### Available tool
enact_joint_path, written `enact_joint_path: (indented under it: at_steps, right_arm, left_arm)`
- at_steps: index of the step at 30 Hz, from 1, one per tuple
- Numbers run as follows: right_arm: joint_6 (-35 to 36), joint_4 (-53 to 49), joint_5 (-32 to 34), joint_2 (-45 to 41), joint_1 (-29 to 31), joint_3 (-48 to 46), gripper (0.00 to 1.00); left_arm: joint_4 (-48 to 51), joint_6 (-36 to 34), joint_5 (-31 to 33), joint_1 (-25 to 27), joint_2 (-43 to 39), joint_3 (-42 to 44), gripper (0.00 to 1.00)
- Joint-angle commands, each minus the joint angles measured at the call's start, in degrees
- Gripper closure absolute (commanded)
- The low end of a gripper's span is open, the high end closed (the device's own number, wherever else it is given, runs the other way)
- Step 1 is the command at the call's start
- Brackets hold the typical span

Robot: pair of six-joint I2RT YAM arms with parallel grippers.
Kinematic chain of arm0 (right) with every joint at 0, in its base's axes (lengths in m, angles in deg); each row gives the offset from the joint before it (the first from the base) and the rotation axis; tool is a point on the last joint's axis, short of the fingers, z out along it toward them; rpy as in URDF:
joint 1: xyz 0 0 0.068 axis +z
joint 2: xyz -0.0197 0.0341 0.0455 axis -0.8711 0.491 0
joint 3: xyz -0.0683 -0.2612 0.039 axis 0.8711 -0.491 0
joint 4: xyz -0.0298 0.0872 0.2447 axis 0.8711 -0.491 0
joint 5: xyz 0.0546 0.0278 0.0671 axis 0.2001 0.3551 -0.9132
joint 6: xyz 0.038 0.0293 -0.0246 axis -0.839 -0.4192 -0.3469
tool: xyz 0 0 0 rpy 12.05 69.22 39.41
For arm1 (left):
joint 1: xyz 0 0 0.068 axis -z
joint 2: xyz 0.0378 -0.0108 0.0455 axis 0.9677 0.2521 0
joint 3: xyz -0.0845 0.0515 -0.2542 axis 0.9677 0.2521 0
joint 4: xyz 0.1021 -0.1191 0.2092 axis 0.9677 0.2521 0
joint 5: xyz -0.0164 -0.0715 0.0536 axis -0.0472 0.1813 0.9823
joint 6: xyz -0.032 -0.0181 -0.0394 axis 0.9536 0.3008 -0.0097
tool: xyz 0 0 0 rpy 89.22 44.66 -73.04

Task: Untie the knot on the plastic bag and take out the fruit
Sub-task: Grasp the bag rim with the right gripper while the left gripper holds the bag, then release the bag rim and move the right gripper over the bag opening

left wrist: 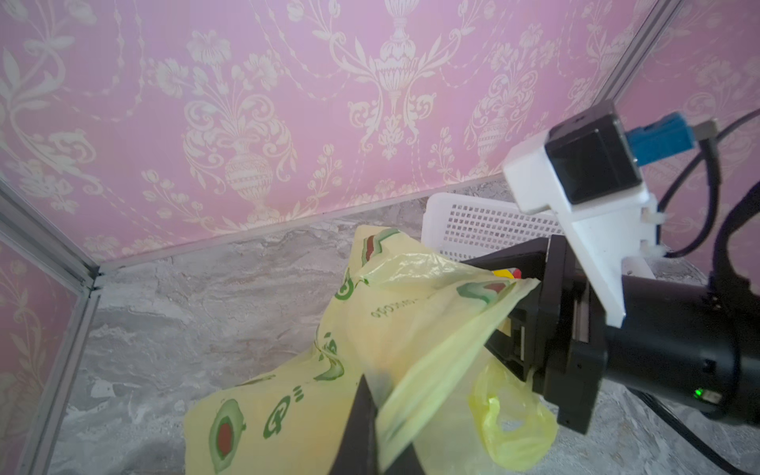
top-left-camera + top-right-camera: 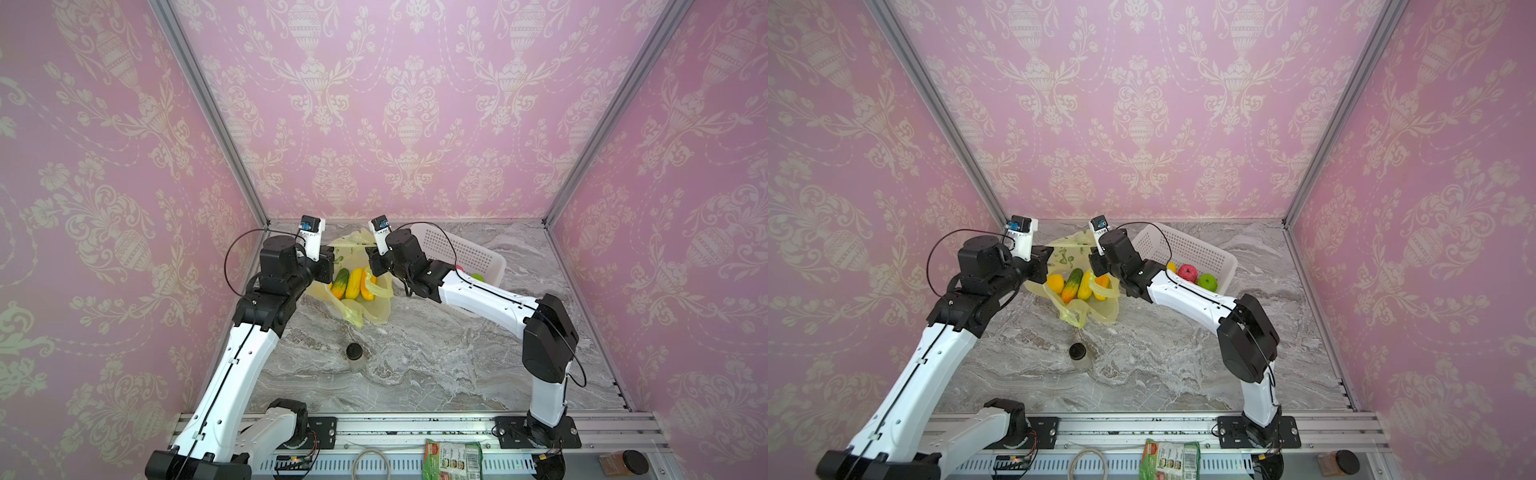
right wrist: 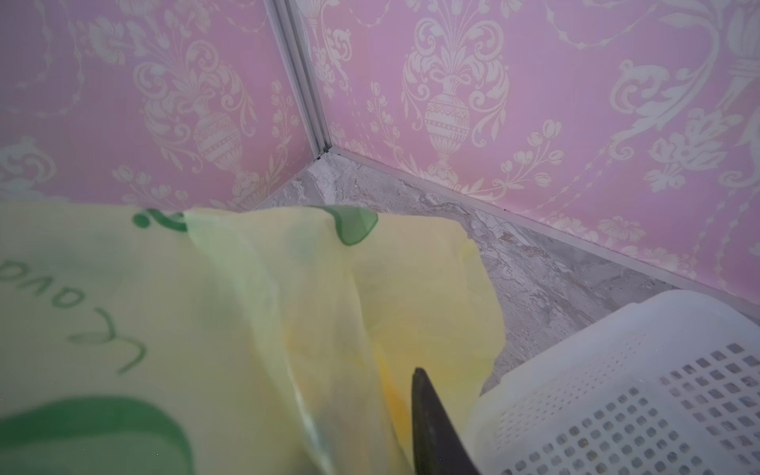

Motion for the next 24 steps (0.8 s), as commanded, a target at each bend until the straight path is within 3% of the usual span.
enact_joint_path:
  at_steps: [1,6,12,15,18,24]
  right_arm:
    - [-1.0,6.4,1.2,-4.0,-1.6,-7.7,0.55]
    - [-0.6,9.2,2.9,-13.1,-1.2,-17.5,0.34]
    - [7.6,9.4,10.1,-28.6,5.9,-28.2,0.22]
    - [9.2,10.1,10.8,-34.1,10.3,-32.1,0.27]
    - [6.1,11.3,9.1,-34.5,12.2,-34.1,0.40]
    - [2.0,13.7,8.1,-21.4,13.9,-30.7,0.55]
  left_arm:
    - [-6.1,5.8,-2.9,-0.8,-3.0,4.9,1.00]
    - [-8.6,5.2,-6.6,-0.9,-3.6,9.6,1.00]
    - [-7.3,4.3,-13.1,-0.8,-1.2,9.5,1.00]
    - [-6.3,3.7,-14.4,-0.8,-0.9,8.9,1.00]
    - [-6.4,3.9,-15.8,-0.9,-1.1,8.8,1.00]
    - [-6.6,4.5,-17.7,-0.9,-0.7,8.9,1.00]
